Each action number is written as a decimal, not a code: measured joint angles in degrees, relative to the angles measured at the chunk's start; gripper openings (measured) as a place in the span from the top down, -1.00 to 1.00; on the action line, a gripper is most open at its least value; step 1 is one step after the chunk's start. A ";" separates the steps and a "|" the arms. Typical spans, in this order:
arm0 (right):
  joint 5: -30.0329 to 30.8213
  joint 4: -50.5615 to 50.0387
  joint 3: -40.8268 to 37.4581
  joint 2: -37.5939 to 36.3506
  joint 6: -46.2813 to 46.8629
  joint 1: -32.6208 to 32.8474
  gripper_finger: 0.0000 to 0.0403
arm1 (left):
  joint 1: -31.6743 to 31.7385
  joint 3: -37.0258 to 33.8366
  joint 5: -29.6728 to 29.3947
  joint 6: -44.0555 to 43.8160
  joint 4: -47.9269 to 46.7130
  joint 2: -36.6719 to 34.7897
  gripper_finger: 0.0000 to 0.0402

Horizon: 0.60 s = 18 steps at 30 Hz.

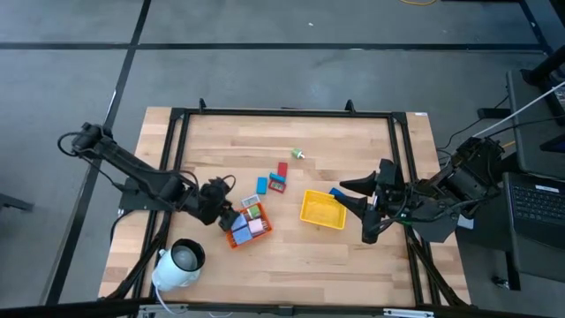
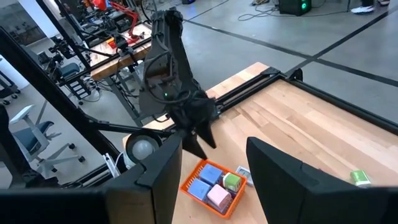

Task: Pick & Place Office items
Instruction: Put the green charger adapter into the orange bin

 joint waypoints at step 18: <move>4.54 1.55 0.00 0.04 -0.99 0.00 0.07 | 35.71 4.49 19.33 72.01 17.24 11.58 -0.30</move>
